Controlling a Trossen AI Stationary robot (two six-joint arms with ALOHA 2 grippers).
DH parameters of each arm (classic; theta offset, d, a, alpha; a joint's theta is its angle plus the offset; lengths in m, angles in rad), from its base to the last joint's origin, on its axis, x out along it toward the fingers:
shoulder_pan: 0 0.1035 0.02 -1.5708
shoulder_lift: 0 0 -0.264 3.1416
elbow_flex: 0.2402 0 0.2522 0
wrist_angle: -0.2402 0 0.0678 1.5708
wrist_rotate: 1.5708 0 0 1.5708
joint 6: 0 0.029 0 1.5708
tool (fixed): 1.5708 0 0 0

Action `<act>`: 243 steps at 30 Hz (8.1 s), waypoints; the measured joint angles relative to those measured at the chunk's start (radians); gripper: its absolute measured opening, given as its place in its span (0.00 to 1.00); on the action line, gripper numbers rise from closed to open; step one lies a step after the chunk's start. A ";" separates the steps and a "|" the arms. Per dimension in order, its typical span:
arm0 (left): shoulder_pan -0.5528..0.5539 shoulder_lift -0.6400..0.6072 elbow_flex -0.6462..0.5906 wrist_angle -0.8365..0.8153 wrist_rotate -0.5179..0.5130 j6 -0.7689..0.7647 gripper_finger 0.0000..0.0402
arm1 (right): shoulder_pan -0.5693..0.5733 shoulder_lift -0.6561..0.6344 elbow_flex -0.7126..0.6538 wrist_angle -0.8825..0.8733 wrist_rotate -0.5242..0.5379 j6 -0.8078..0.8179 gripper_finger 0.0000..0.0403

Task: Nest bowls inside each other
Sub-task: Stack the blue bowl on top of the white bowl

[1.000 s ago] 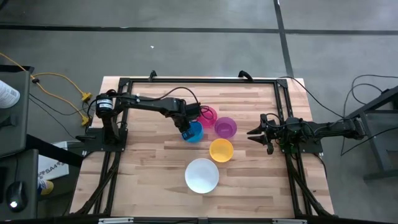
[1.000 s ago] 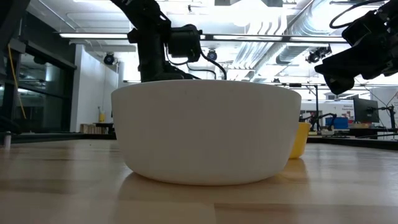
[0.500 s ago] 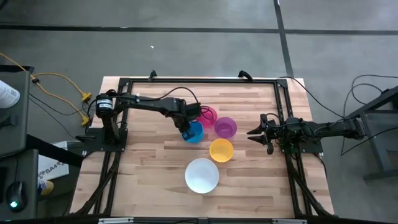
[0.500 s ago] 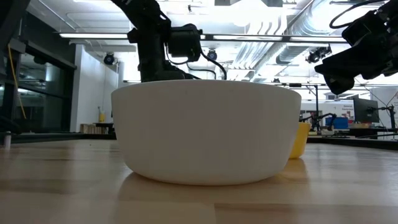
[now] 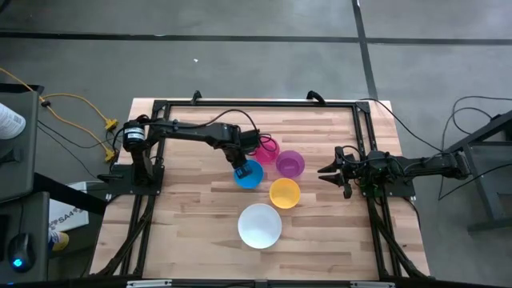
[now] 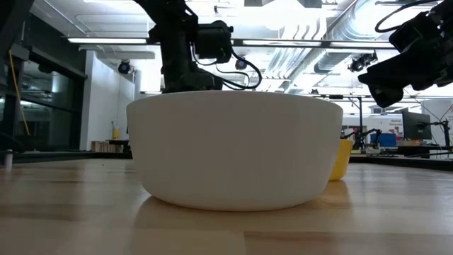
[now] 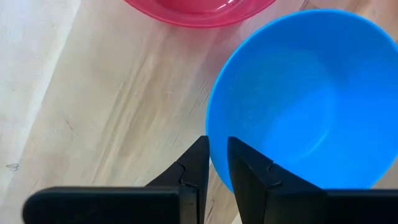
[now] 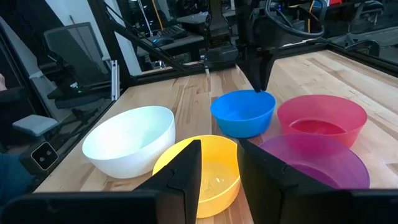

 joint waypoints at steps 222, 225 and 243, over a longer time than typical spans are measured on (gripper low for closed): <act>-0.412 0.094 0.329 -0.123 0.020 -0.141 0.00 | 0.000 0.000 0.000 -0.001 0.000 0.000 0.24; -0.412 0.117 0.327 -0.120 0.024 -0.140 0.00 | 0.000 0.000 0.000 -0.001 0.000 0.000 0.24; -0.397 0.187 0.327 -0.089 0.062 -0.105 0.00 | 0.000 0.000 0.000 -0.002 0.001 0.000 0.24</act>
